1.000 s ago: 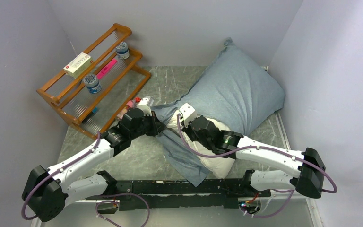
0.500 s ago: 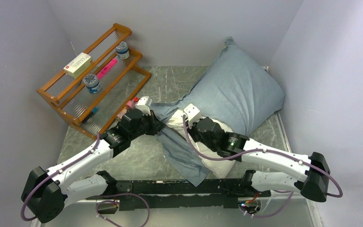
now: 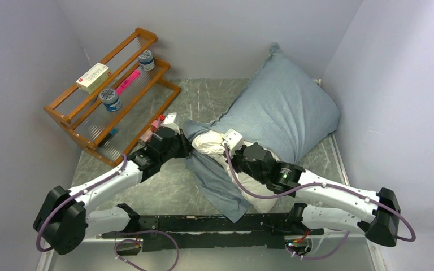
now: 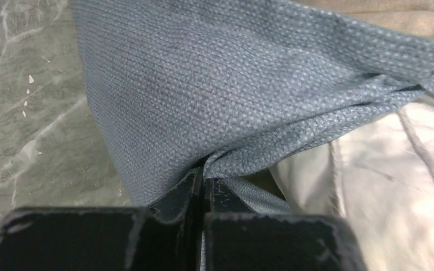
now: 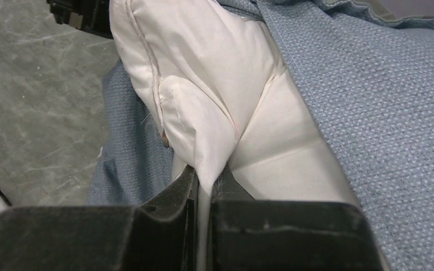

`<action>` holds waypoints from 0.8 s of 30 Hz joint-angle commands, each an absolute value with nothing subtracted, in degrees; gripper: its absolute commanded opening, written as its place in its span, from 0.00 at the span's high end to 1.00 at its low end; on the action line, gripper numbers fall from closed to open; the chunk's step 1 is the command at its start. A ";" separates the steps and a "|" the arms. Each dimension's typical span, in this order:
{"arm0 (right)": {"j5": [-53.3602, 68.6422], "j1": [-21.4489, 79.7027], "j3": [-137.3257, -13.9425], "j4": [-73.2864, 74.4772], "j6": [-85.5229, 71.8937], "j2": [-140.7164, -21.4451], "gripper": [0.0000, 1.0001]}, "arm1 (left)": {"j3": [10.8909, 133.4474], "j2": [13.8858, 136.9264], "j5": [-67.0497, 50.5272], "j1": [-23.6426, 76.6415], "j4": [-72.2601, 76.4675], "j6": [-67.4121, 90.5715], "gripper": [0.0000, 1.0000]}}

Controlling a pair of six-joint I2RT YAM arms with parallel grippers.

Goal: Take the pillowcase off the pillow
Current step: Remove the pillow from the pillowcase.

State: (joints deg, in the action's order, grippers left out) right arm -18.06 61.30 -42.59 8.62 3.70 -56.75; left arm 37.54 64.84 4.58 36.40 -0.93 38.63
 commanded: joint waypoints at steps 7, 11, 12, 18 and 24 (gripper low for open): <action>-11.01 61.52 -41.30 8.79 4.03 -48.94 1.00 | 35.32 64.09 9.94 32.68 9.71 37.02 0.95; -7.04 61.52 -42.25 2.07 3.78 -46.80 1.00 | 32.48 66.19 4.94 32.75 18.27 39.29 0.95; -6.02 61.49 -42.80 0.90 3.78 -46.88 1.00 | 32.14 67.05 4.51 32.81 20.32 40.08 0.95; -4.32 61.53 -47.06 -2.20 4.98 -50.22 1.00 | 33.75 71.44 4.12 34.95 29.23 42.21 0.95; -7.10 61.52 -50.51 -4.64 5.25 -52.81 1.00 | 34.85 74.17 12.21 36.61 35.96 46.38 0.95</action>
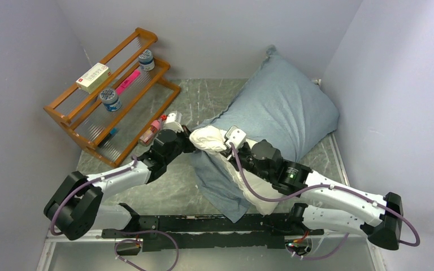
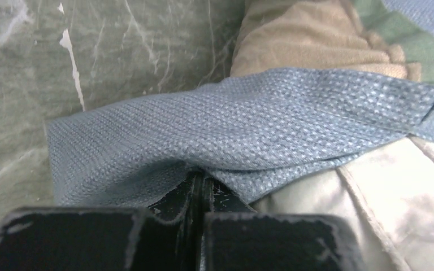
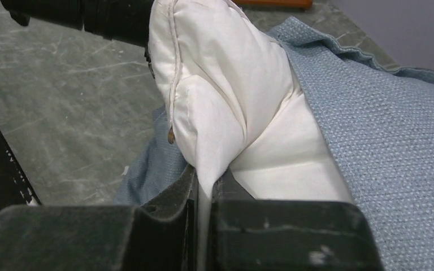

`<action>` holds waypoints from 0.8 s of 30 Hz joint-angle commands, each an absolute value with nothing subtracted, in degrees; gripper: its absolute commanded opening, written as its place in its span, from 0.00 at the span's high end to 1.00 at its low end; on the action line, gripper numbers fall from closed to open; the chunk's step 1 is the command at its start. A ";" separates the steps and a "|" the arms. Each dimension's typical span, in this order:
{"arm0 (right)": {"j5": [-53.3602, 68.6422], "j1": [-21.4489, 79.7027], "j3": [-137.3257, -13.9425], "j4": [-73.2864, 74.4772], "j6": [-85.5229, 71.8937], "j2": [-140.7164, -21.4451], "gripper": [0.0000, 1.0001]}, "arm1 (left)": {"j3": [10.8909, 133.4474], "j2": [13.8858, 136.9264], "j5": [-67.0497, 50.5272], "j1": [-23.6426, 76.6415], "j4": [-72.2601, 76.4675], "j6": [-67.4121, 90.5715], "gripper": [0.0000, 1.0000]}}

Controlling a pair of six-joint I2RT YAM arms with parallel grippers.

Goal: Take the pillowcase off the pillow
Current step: Remove the pillow from the pillowcase.

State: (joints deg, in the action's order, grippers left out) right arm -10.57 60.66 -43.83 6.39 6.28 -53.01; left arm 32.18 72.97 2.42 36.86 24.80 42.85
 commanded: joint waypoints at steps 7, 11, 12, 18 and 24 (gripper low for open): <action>-7.53 61.55 -55.93 -8.78 5.65 -55.86 1.00 | 39.12 81.05 18.57 37.37 43.79 48.02 0.88; -7.60 61.53 -57.06 -10.29 5.48 -57.72 1.00 | 42.49 85.44 17.16 37.49 43.68 46.64 0.80; -7.97 61.52 -56.86 -10.89 5.31 -58.08 1.00 | 42.20 86.06 16.46 37.52 44.45 46.61 0.78; -12.12 60.69 -56.16 -12.10 5.01 -60.74 1.00 | 37.76 83.82 15.97 37.10 42.41 46.51 0.60; -12.57 57.41 -57.39 -11.72 2.74 -64.82 1.00 | 36.38 74.42 20.91 36.85 29.64 43.62 0.35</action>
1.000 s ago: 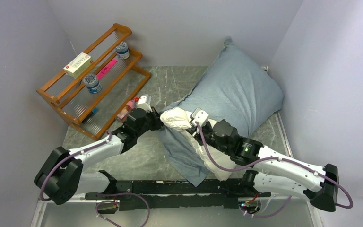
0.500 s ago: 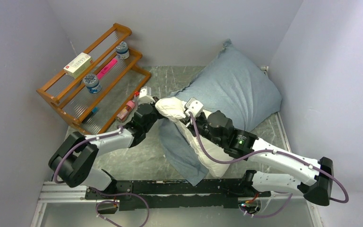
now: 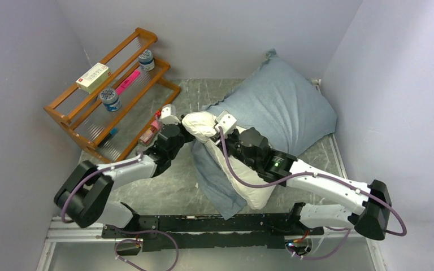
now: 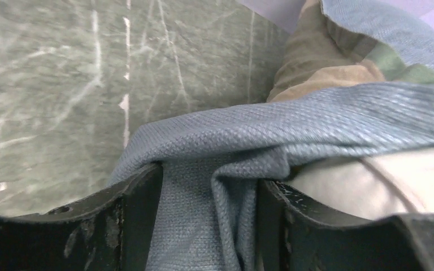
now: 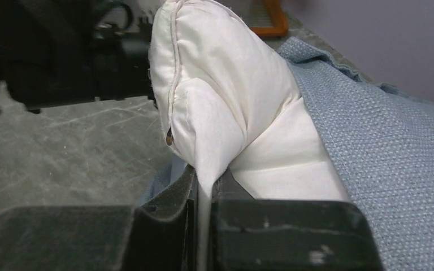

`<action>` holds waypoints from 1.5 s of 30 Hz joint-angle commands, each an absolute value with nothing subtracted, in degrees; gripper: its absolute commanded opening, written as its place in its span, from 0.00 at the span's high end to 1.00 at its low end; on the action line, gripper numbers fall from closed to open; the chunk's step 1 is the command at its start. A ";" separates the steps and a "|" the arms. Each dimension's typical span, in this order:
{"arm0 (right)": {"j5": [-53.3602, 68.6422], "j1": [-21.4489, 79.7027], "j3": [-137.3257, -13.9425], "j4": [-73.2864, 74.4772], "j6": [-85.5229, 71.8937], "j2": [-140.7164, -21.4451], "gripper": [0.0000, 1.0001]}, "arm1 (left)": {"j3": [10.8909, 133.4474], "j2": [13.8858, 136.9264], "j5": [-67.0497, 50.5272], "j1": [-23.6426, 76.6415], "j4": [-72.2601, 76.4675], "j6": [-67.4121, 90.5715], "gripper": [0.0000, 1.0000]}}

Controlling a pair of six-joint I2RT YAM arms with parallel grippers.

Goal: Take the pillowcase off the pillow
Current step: Remove the pillow from the pillowcase.

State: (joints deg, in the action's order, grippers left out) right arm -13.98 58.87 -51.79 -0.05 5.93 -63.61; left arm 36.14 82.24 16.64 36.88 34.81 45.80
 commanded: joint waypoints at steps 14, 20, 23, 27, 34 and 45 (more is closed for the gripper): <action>-6.57 54.12 -67.26 -14.07 0.11 -78.30 1.00 | 32.42 54.81 19.27 36.12 8.93 39.78 0.17; -3.58 52.63 -74.35 -11.41 -2.02 -87.36 1.00 | 34.26 51.73 6.84 36.12 3.83 32.89 0.13; -1.21 51.73 -76.01 -10.43 -2.80 -90.47 1.00 | 32.08 49.86 -0.63 36.29 4.76 29.82 0.13; 2.59 50.71 -76.24 -10.50 -4.44 -92.25 0.96 | 30.44 47.54 -5.09 36.99 3.28 27.47 0.12; 3.78 49.95 -76.77 -8.58 -3.96 -90.23 0.63 | 28.26 43.62 -3.38 43.66 2.33 26.19 0.13; -3.21 48.18 -68.33 -3.37 -2.26 -74.77 0.35 | 34.24 43.57 13.83 59.33 -2.70 23.70 0.13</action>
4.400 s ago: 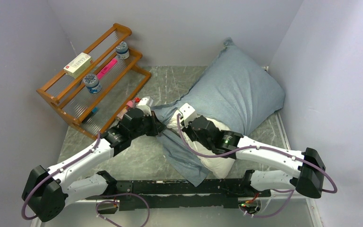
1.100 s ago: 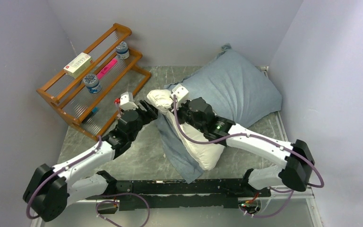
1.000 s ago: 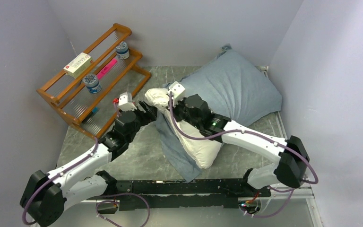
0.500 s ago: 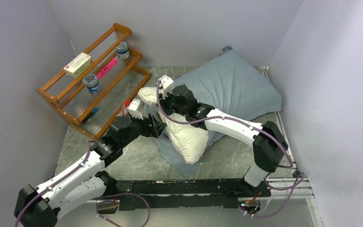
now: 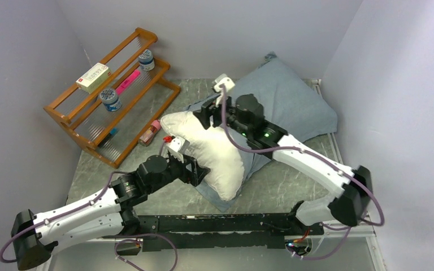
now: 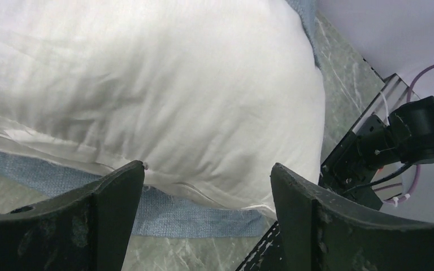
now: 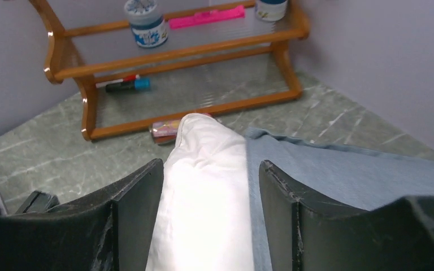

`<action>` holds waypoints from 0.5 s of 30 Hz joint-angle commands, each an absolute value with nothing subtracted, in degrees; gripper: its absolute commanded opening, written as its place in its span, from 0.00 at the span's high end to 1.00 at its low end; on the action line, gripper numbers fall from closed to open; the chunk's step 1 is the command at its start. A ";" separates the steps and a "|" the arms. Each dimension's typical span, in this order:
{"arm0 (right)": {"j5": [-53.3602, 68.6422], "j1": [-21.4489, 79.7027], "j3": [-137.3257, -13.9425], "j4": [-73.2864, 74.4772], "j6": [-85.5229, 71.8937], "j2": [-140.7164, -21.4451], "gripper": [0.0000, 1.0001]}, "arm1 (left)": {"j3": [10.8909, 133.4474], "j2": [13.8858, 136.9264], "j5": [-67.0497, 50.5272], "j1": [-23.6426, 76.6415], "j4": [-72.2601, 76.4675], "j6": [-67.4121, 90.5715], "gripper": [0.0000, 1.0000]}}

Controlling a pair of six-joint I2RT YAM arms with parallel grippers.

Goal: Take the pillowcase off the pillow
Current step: Remove the pillow from the pillowcase.

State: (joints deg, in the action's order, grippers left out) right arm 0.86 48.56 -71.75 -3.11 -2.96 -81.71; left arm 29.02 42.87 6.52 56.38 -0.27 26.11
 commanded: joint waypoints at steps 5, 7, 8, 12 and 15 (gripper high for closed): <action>-9.23 47.57 -62.94 -0.33 -2.91 -67.39 0.28 | 39.76 50.66 21.67 67.16 -6.11 24.26 0.13; -10.14 47.50 -60.75 1.23 -3.98 -64.30 0.26 | 41.80 53.85 26.61 72.45 -6.42 24.43 0.13; -10.68 47.42 -59.52 1.65 -4.49 -62.94 0.25 | 43.13 56.08 29.48 74.73 -6.98 24.36 0.12; -15.44 47.39 -53.89 3.52 -6.14 -58.12 0.20 | 50.52 63.04 39.81 81.09 -12.36 24.59 0.12; -20.19 47.36 -49.55 4.75 -7.17 -53.80 0.19 | 54.97 67.73 44.39 84.84 -16.06 25.76 0.11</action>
